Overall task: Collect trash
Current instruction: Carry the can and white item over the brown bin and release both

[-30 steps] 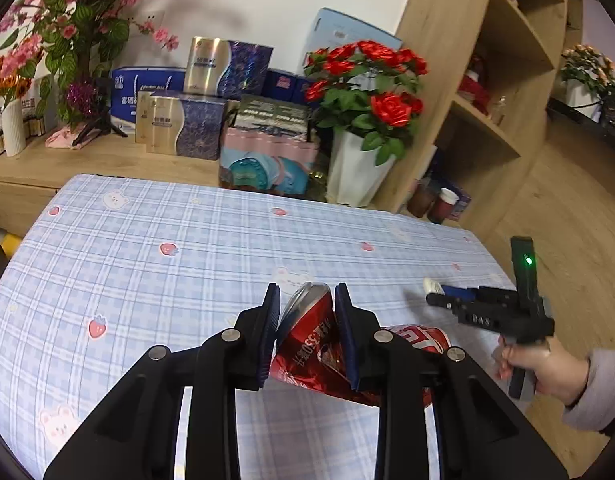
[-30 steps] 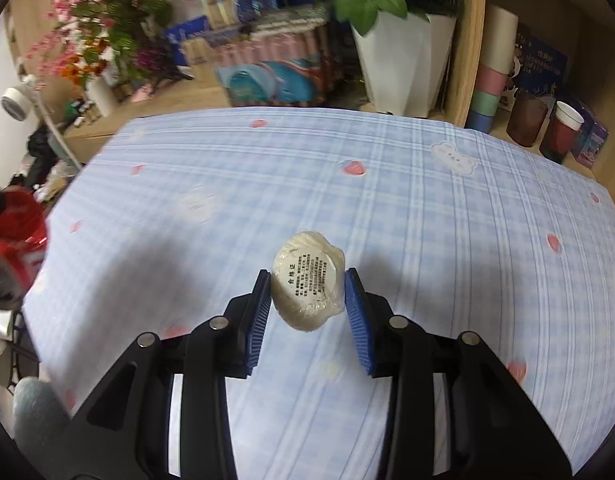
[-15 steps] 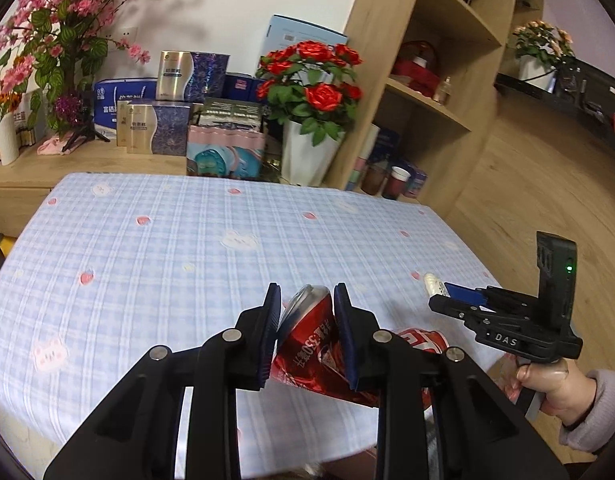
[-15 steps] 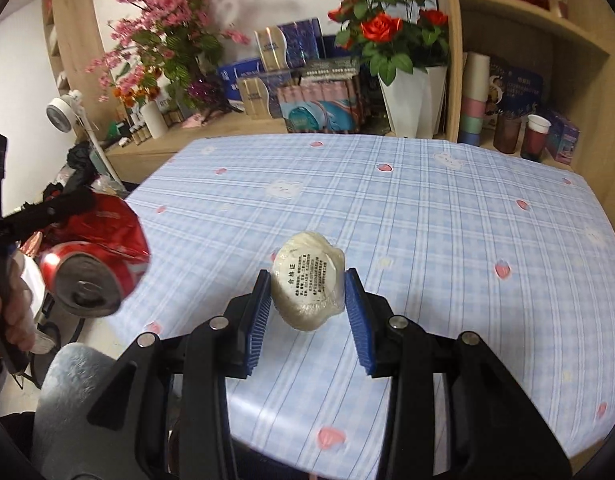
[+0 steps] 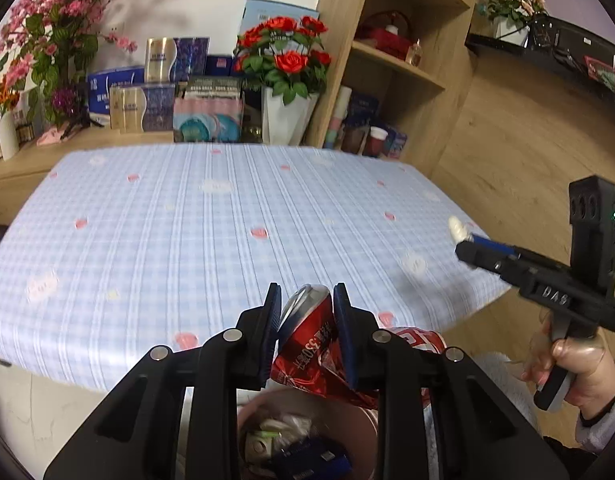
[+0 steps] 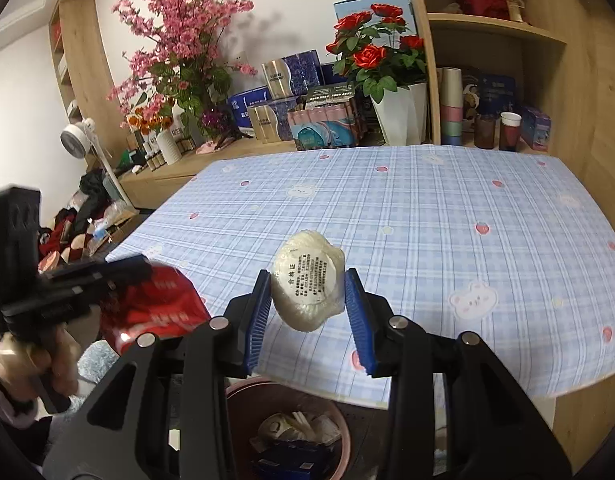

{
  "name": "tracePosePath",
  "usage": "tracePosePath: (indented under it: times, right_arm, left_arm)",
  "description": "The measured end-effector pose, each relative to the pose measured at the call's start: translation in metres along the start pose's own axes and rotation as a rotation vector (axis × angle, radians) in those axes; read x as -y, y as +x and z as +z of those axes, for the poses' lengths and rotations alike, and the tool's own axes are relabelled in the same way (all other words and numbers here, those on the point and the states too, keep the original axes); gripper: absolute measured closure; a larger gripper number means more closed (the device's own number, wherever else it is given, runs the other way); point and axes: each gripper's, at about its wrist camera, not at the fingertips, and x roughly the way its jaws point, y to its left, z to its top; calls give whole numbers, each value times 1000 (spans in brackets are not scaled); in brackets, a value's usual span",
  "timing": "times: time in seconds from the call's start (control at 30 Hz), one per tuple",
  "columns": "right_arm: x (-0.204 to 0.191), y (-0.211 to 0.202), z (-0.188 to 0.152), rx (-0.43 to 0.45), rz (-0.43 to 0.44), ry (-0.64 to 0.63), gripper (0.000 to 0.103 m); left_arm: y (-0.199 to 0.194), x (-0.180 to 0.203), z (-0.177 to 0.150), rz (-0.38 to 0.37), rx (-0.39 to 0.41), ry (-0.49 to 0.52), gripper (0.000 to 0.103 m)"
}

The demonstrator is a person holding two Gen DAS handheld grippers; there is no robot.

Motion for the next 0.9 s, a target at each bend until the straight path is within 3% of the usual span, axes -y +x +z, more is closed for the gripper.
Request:
tracePosePath:
  times: [0.53, 0.6, 0.73, 0.8, 0.9]
  right_arm:
    - [-5, -15, -30, -8, 15, 21, 64]
    - [-5, -16, -31, -8, 18, 21, 64]
    - [-7, -16, -33, -15, 26, 23, 64]
    - [-10, -16, -36, -20, 27, 16, 64]
    - [-15, -14, -40, -35, 32, 6, 64]
  left_arm:
    - [25, 25, -47, -39, -117, 18, 75]
    - [22, 26, -47, -39, -112, 19, 56]
    - [11, 22, -43, 3, -70, 20, 40]
    - [1, 17, -40, 47, -30, 16, 23]
    - [-14, 8, -36, 108, 9, 12, 13]
